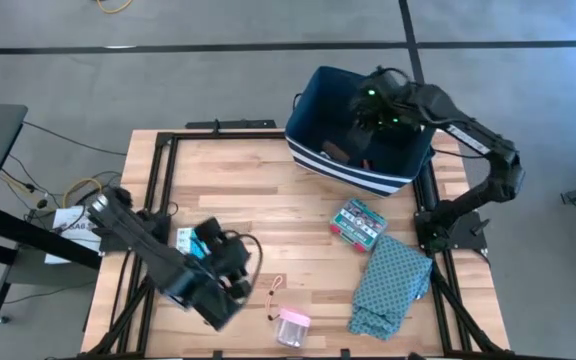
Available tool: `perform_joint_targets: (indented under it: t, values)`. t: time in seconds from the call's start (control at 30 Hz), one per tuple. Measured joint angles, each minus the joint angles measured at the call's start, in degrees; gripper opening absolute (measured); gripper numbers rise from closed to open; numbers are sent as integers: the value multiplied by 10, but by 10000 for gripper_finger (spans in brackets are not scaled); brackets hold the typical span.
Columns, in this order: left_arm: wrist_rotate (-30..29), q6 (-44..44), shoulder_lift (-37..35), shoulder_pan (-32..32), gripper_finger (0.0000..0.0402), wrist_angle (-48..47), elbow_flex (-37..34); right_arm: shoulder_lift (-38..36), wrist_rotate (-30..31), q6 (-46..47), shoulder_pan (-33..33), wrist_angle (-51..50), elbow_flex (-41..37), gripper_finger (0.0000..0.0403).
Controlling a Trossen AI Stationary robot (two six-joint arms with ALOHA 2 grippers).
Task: Pick & place medical supplies in basket/bin
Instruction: Put the pink pill organizer into the white bin
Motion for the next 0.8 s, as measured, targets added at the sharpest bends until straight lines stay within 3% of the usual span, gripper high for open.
perform_joint_targets:
  t: [0.23,0.37,0.8]
  values:
    - [22,-29,90,-4,192,4,0,-66,0,2,75,15,50,177]
    - [69,-25,120,-10,192,39,0,-98,-1,13,129,16,51,175]
    - [144,69,246,-54,192,181,0,-124,4,94,303,13,51,175]
